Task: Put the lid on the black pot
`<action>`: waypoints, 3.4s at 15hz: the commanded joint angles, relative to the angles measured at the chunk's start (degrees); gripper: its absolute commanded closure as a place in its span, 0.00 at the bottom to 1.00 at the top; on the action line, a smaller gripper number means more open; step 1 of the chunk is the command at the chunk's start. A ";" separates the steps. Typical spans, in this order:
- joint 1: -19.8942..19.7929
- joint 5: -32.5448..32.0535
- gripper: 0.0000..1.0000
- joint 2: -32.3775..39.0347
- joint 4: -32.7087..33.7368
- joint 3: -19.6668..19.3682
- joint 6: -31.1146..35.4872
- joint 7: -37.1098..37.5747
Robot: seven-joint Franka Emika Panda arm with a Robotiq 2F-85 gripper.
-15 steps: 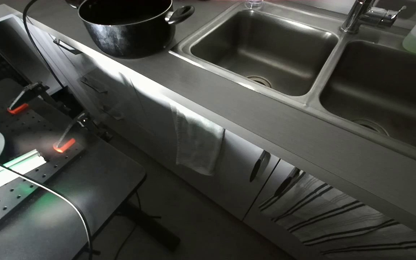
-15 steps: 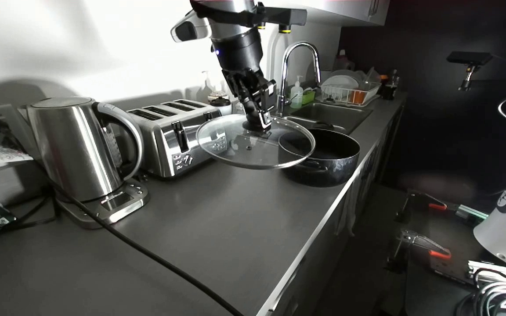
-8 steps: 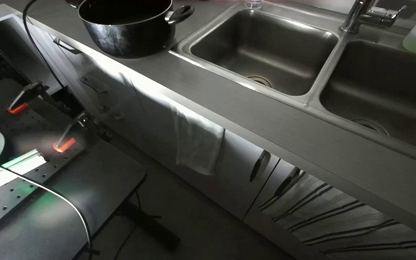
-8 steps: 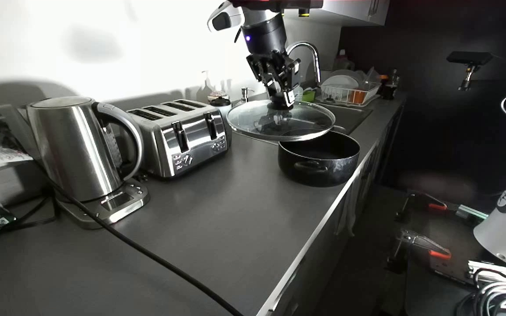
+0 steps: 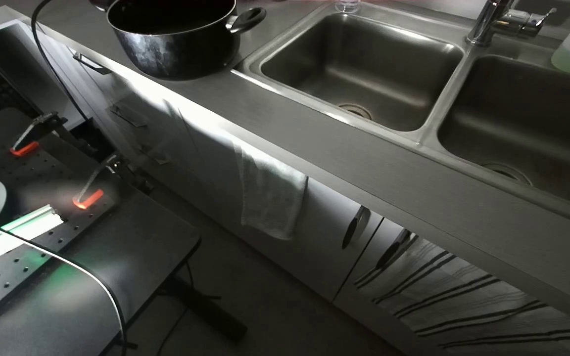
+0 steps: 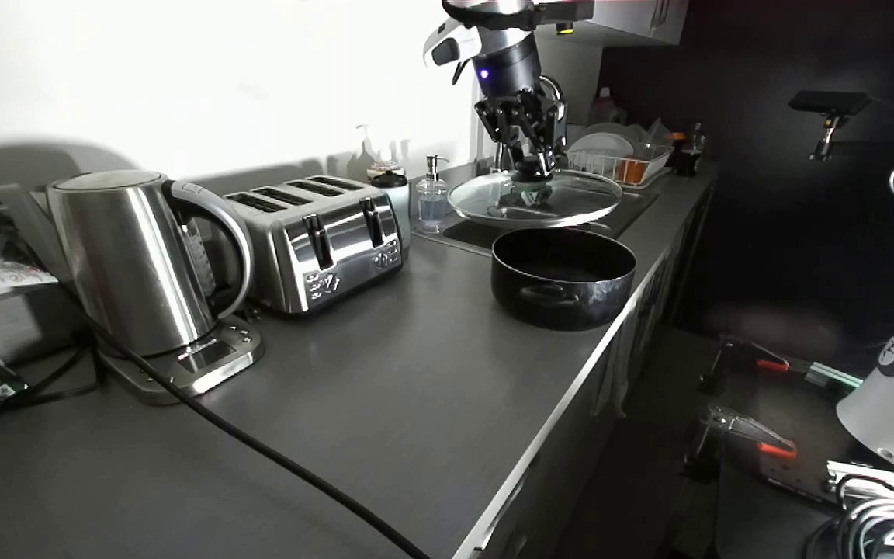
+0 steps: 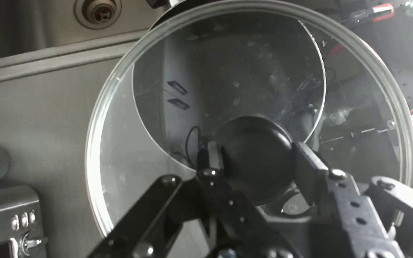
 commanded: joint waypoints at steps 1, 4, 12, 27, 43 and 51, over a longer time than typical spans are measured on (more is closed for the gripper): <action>-1.30 -0.64 0.75 -4.68 -5.19 -1.80 3.42 -3.53; -2.16 -0.86 0.75 -6.14 -8.22 -3.05 6.33 -3.93; -3.48 -1.63 0.75 -9.62 -17.30 -5.54 15.75 -1.96; -4.31 -4.47 0.75 -9.14 -22.67 -6.83 22.93 4.36; -4.67 -3.88 0.75 -3.50 -18.79 -6.94 21.32 8.33; -4.90 -3.16 0.75 -1.63 -16.71 -7.02 20.70 8.39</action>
